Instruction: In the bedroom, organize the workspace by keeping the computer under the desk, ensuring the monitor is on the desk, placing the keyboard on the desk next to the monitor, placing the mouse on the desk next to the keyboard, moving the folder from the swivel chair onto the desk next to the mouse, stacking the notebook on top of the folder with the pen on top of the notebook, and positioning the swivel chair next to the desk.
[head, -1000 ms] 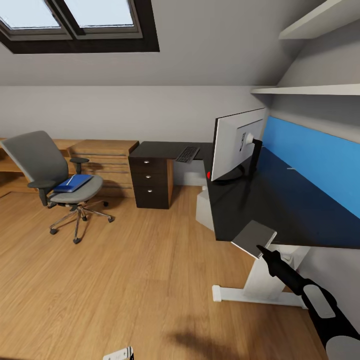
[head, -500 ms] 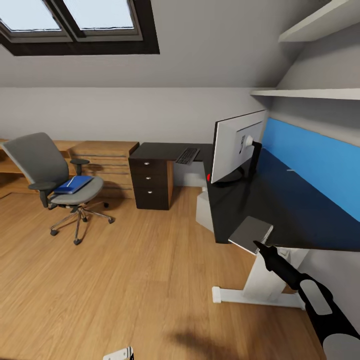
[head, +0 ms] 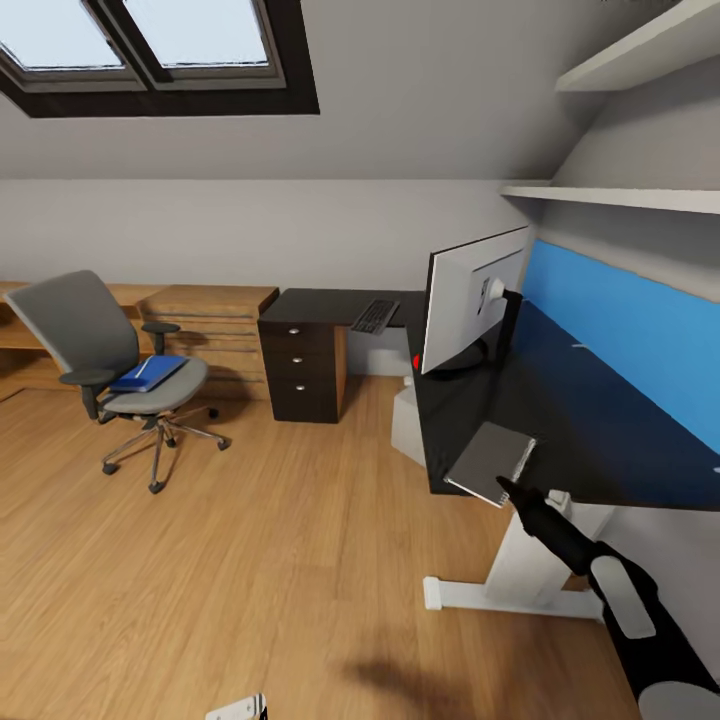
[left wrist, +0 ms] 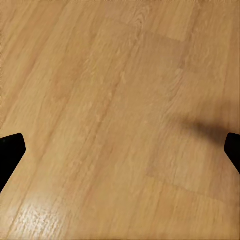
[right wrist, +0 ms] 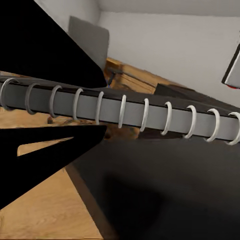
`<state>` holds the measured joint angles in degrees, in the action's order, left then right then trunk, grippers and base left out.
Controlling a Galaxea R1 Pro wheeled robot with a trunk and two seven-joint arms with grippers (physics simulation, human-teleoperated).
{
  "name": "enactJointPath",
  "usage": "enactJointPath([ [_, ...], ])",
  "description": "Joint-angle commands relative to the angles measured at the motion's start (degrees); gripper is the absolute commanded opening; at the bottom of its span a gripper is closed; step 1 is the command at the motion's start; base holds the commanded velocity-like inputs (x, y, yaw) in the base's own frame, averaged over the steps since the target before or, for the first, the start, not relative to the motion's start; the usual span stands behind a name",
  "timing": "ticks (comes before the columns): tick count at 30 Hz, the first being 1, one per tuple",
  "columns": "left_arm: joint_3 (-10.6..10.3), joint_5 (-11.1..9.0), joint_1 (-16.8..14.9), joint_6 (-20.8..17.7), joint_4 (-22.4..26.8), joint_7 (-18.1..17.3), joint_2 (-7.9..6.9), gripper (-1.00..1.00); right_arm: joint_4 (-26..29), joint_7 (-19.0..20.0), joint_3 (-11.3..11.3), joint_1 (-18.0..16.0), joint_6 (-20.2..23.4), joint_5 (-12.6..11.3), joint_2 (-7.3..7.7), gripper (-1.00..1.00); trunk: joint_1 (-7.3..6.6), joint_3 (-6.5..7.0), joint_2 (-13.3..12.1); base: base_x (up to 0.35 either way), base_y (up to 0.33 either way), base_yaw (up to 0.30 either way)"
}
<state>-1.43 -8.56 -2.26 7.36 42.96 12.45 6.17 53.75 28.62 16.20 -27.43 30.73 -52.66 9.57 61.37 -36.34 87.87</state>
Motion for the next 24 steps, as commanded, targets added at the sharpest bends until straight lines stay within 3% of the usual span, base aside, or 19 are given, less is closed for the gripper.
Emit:
enactJointPath([
  [1,-0.15,-0.58,-0.02,0.25,-0.01,0.2,-0.02,1.0,0.83,0.0,0.13,0.26,0.43,0.66,-0.42,-1.0,0.0,-0.05,0.02,0.0,0.0,0.0],
  [4,-0.15,-0.58,-0.02,0.27,0.01,0.2,-0.02,1.0,4.02,0.02,0.08,1.47,0.41,5.31,-2.31,-1.0,0.0,-0.05,0.02,0.0,0.0,0.0],
  [5,-0.22,-0.56,-0.02,0.28,0.02,0.2,-0.02,1.0,7.93,0.03,0.06,2.98,0.39,13.12,-5.87,-1.0,0.0,-0.05,0.02,0.0,0.0,0.0],
  [6,-0.28,-0.54,-0.02,0.28,0.0,0.2,-0.02,1.0,9.39,0.03,0.06,3.51,0.37,16.31,-7.33,-1.0,0.0,-0.05,0.02,0.0,0.0,0.0],
  [11,-0.34,-0.5,-0.02,0.29,-0.05,0.2,-0.02,1.0,14.55,0.0,0.06,5.86,0.14,26.91,-12.26,-1.0,0.0,-0.05,0.02,0.0,0.04,0.0],
  [16,-0.26,-0.52,-0.02,0.29,-0.07,0.2,-0.02,1.0,17.9,-0.04,0.06,7.92,0.06,33.12,-15.57,-1.0,0.0,-0.05,0.02,0.0,0.217,0.0],
  [19,-0.25,-0.56,-0.02,0.29,-0.07,0.2,-0.02,1.0,18.6,0.24,0.06,8.49,0.04,36.96,-16.4,-1.0,0.0,-0.05,0.02,0.0,0.281,0.0],
  [24,-0.24,-0.57,-0.02,0.29,-0.07,0.2,-0.02,1.0,18.71,0.72,0.06,8.67,0.04,38.76,-16.62,-1.0,0.0,-0.05,0.02,0.0,0.295,0.0],
])
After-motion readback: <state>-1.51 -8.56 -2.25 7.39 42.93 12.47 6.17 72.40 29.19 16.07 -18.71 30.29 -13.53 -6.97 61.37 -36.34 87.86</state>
